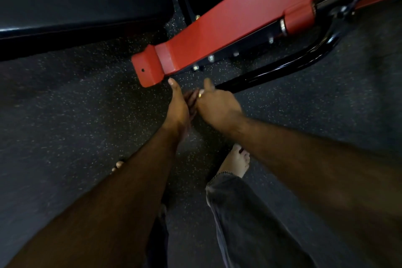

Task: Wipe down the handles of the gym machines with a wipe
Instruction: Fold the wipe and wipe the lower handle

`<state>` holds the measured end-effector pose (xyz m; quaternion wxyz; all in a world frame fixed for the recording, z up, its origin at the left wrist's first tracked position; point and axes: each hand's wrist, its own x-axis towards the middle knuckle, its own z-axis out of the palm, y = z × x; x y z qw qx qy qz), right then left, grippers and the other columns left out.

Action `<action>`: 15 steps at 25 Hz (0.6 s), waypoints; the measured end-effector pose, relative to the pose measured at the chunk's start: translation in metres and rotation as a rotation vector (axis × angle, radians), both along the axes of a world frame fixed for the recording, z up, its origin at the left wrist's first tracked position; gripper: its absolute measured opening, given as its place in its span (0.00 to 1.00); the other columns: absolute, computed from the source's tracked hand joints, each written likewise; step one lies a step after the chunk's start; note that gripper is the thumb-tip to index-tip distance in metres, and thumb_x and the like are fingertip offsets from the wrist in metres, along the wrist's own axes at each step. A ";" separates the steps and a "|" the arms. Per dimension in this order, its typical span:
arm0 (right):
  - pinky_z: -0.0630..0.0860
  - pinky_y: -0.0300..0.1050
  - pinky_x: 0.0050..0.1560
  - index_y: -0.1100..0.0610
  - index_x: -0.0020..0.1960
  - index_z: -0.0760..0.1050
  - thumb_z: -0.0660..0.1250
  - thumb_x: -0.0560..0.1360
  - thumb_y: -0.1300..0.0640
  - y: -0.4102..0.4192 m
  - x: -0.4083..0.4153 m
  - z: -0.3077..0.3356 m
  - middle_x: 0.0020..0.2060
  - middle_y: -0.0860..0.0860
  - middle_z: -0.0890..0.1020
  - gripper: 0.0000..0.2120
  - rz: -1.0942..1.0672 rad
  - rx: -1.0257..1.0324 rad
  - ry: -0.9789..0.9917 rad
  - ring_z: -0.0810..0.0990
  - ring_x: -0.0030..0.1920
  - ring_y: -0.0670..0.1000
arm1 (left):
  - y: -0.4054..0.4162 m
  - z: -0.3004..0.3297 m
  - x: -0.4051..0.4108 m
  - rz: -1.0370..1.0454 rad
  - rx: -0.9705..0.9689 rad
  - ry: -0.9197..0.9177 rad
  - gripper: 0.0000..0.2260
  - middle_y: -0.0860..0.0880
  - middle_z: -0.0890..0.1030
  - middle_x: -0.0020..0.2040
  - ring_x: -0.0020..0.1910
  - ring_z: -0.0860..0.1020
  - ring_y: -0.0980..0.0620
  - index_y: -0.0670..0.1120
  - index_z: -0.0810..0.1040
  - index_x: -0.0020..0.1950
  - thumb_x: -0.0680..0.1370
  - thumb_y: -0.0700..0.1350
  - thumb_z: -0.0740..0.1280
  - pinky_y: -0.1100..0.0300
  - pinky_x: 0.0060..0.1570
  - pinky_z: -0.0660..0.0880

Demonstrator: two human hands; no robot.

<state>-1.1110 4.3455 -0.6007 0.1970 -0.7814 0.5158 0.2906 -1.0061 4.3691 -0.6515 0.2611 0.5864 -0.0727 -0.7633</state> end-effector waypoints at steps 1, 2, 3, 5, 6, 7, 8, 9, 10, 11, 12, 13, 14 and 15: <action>0.69 0.46 0.31 0.63 0.62 0.73 0.57 0.81 0.60 -0.005 -0.021 0.019 0.62 0.61 0.68 0.13 0.015 -0.031 0.034 0.74 0.35 0.54 | -0.002 0.002 -0.001 -0.051 0.004 -0.013 0.41 0.48 0.70 0.75 0.73 0.68 0.50 0.44 0.63 0.78 0.78 0.71 0.41 0.48 0.75 0.59; 0.67 0.46 0.29 0.64 0.61 0.73 0.57 0.81 0.60 -0.010 -0.044 0.039 0.61 0.61 0.68 0.13 -0.006 -0.081 0.075 0.71 0.33 0.53 | -0.006 0.006 -0.002 -0.147 -0.004 -0.072 0.37 0.47 0.68 0.76 0.74 0.67 0.49 0.45 0.64 0.78 0.79 0.70 0.45 0.47 0.76 0.58; 0.65 0.47 0.27 0.65 0.61 0.71 0.57 0.81 0.60 -0.016 -0.072 0.061 0.61 0.61 0.68 0.13 -0.040 -0.144 0.120 0.70 0.32 0.53 | -0.011 0.010 -0.006 -0.296 -0.042 -0.181 0.31 0.46 0.71 0.73 0.71 0.71 0.47 0.47 0.68 0.75 0.81 0.66 0.51 0.47 0.74 0.63; 0.65 0.47 0.27 0.65 0.65 0.68 0.59 0.80 0.60 -0.021 -0.123 0.097 0.62 0.61 0.66 0.16 -0.153 -0.270 0.143 0.73 0.32 0.57 | -0.021 0.023 -0.015 -0.676 -0.126 -0.445 0.18 0.42 0.80 0.64 0.60 0.78 0.43 0.47 0.76 0.68 0.81 0.52 0.61 0.51 0.62 0.74; 0.68 0.49 0.30 0.63 0.69 0.66 0.60 0.79 0.60 -0.023 -0.140 0.108 0.63 0.61 0.65 0.19 -0.223 -0.303 0.136 0.75 0.35 0.60 | -0.026 0.029 -0.023 -0.830 -0.182 -0.555 0.16 0.42 0.81 0.60 0.57 0.80 0.42 0.46 0.76 0.67 0.81 0.45 0.61 0.52 0.58 0.76; 0.72 0.53 0.34 0.61 0.71 0.64 0.62 0.78 0.60 -0.023 -0.151 0.111 0.65 0.61 0.64 0.22 -0.286 -0.328 0.113 0.77 0.37 0.63 | -0.028 0.032 -0.032 -0.932 -0.257 -0.623 0.16 0.41 0.81 0.59 0.55 0.80 0.41 0.45 0.75 0.68 0.80 0.41 0.60 0.51 0.57 0.78; 0.73 0.53 0.36 0.59 0.73 0.63 0.63 0.78 0.61 -0.021 -0.155 0.106 0.66 0.61 0.63 0.25 -0.348 -0.364 0.087 0.78 0.39 0.64 | -0.030 0.039 -0.041 -0.978 -0.335 -0.635 0.19 0.41 0.80 0.60 0.55 0.80 0.41 0.45 0.73 0.70 0.79 0.38 0.59 0.49 0.56 0.79; 0.73 0.53 0.36 0.59 0.74 0.63 0.64 0.78 0.62 -0.017 -0.152 0.097 0.68 0.62 0.63 0.26 -0.404 -0.411 0.049 0.78 0.39 0.65 | -0.031 0.046 -0.048 -0.975 -0.404 -0.627 0.22 0.42 0.79 0.61 0.53 0.80 0.42 0.45 0.70 0.72 0.78 0.36 0.59 0.49 0.55 0.79; 0.73 0.51 0.36 0.60 0.74 0.63 0.63 0.78 0.63 -0.011 -0.141 0.087 0.68 0.63 0.65 0.25 -0.459 -0.438 0.005 0.79 0.39 0.65 | -0.032 0.050 -0.053 -0.951 -0.438 -0.616 0.25 0.43 0.78 0.62 0.52 0.80 0.43 0.46 0.68 0.74 0.78 0.34 0.59 0.51 0.53 0.80; 0.74 0.52 0.37 0.60 0.74 0.62 0.61 0.79 0.62 -0.003 -0.126 0.075 0.66 0.62 0.68 0.24 -0.503 -0.428 -0.058 0.79 0.41 0.64 | -0.032 0.052 -0.057 -0.925 -0.479 -0.608 0.27 0.44 0.77 0.61 0.52 0.80 0.44 0.47 0.67 0.75 0.76 0.34 0.58 0.53 0.51 0.80; 0.76 0.53 0.39 0.59 0.74 0.60 0.57 0.80 0.60 0.009 -0.112 0.064 0.62 0.61 0.72 0.22 -0.542 -0.358 -0.127 0.79 0.42 0.64 | -0.033 0.056 -0.061 -0.911 -0.529 -0.587 0.28 0.45 0.78 0.62 0.53 0.81 0.44 0.48 0.67 0.75 0.75 0.34 0.58 0.53 0.51 0.80; 0.77 0.54 0.41 0.57 0.74 0.59 0.53 0.82 0.57 0.023 -0.104 0.051 0.55 0.59 0.75 0.21 -0.560 -0.260 -0.189 0.78 0.43 0.63 | -0.033 0.057 -0.065 -0.909 -0.592 -0.542 0.29 0.45 0.80 0.60 0.53 0.81 0.44 0.48 0.70 0.74 0.72 0.36 0.58 0.51 0.50 0.81; 0.78 0.56 0.43 0.55 0.74 0.60 0.51 0.83 0.55 0.035 -0.097 0.045 0.50 0.57 0.75 0.20 -0.582 -0.169 -0.258 0.77 0.43 0.62 | -0.034 0.062 -0.067 -0.899 -0.647 -0.484 0.30 0.44 0.82 0.57 0.51 0.82 0.44 0.47 0.72 0.72 0.70 0.37 0.57 0.50 0.48 0.81; 0.78 0.56 0.44 0.54 0.73 0.62 0.51 0.83 0.56 0.041 -0.095 0.044 0.49 0.56 0.74 0.19 -0.647 -0.179 -0.347 0.77 0.44 0.61 | -0.037 0.068 -0.070 -0.872 -0.702 -0.397 0.29 0.44 0.83 0.54 0.47 0.81 0.47 0.46 0.75 0.69 0.69 0.37 0.57 0.51 0.45 0.80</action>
